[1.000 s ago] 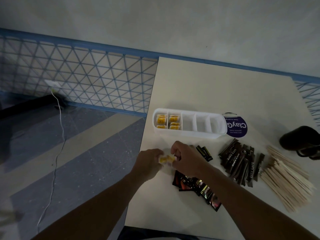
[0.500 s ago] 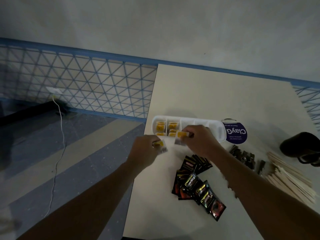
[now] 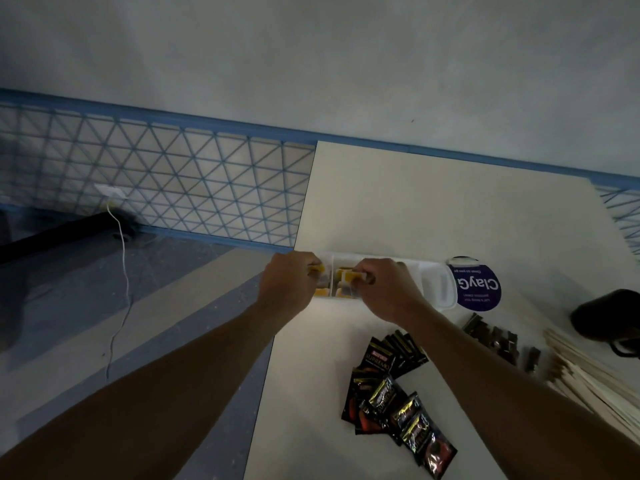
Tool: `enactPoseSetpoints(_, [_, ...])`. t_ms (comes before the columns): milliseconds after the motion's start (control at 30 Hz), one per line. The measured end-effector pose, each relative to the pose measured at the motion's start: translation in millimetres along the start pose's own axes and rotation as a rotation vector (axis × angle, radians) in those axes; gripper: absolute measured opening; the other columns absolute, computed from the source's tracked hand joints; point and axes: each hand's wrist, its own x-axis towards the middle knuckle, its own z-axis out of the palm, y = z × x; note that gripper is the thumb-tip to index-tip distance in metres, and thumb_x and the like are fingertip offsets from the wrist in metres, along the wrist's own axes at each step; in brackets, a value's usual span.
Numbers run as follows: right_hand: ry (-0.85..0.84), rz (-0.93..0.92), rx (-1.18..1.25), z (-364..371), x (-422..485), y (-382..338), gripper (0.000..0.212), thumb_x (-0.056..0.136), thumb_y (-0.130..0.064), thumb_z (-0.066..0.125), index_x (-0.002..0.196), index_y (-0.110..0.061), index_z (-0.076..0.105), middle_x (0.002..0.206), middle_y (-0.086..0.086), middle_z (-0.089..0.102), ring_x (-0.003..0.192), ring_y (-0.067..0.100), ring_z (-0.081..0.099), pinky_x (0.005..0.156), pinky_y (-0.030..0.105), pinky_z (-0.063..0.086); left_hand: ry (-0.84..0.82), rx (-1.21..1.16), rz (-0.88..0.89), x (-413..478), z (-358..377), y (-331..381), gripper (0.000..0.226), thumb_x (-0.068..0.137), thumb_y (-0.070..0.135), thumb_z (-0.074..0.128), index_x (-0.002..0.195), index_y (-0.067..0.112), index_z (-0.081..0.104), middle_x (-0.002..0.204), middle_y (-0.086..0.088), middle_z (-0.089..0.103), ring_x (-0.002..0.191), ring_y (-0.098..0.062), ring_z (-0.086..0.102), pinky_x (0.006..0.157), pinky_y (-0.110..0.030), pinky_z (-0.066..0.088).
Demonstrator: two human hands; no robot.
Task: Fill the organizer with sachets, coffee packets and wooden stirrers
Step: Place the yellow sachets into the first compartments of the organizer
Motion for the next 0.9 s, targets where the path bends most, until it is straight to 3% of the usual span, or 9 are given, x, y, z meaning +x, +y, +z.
enactPoseSetpoints(233, [-0.052, -0.029, -0.046, 13.4, 9.0, 6.9, 0.013, 0.088, -0.023, 0.063, 0.092, -0.017, 0.075, 0.080, 0.001, 0.070, 0.076, 0.023, 0.062, 0.066, 0.034, 0.053, -0.042, 0.068, -0.030, 3.7, 14.5, 1.9, 0.022, 0.088, 0.022, 0.066, 0.109, 0.021, 0.073, 0.099, -0.005, 0.073, 0.088, -0.024, 0.067, 0.067, -0.029, 0.051])
enactPoseSetpoints(400, [-0.045, -0.003, -0.061, 19.1, 12.5, 11.6, 0.014, 0.090, -0.028, 0.063, 0.099, -0.023, 0.074, 0.087, -0.001, 0.072, 0.080, 0.022, 0.064, 0.068, 0.032, 0.053, -0.074, 0.067, -0.066, 7.9, 18.3, -0.2, 0.024, 0.086, 0.024, 0.069, 0.111, 0.026, 0.072, 0.100, -0.005, 0.073, 0.088, -0.024, 0.068, 0.070, -0.030, 0.053])
enactPoseSetpoints(533, [-0.079, -0.002, -0.061, 23.5, 12.3, 16.0, 0.016, 0.086, -0.027, 0.067, 0.101, -0.028, 0.074, 0.096, -0.007, 0.075, 0.087, 0.018, 0.067, 0.078, 0.036, 0.058, -0.096, 0.030, -0.061, 10.6, 15.8, -3.4, 0.023, 0.084, 0.024, 0.072, 0.107, 0.026, 0.074, 0.098, 0.001, 0.075, 0.087, -0.021, 0.069, 0.072, -0.030, 0.056])
enactPoseSetpoints(633, [-0.093, -0.021, -0.067, 20.5, 14.0, 16.4, 0.015, 0.084, -0.025, 0.069, 0.097, -0.027, 0.074, 0.094, -0.008, 0.075, 0.082, 0.016, 0.067, 0.077, 0.038, 0.058, -0.121, 0.015, -0.064, 12.9, 12.8, -6.3, 0.023, 0.082, 0.023, 0.072, 0.104, 0.026, 0.074, 0.096, 0.001, 0.075, 0.086, -0.020, 0.070, 0.074, -0.038, 0.059])
enactPoseSetpoints(900, [-0.045, -0.007, 0.031, 3.9, 15.3, 21.5, 0.017, 0.082, -0.020, 0.065, 0.091, -0.031, 0.075, 0.087, -0.017, 0.073, 0.063, -0.003, 0.054, 0.069, 0.025, 0.053, -0.145, 0.021, -0.075, 20.6, 2.7, -12.5, 0.025, 0.080, 0.011, 0.065, 0.100, 0.024, 0.073, 0.095, 0.001, 0.072, 0.088, -0.018, 0.066, 0.079, -0.037, 0.058])
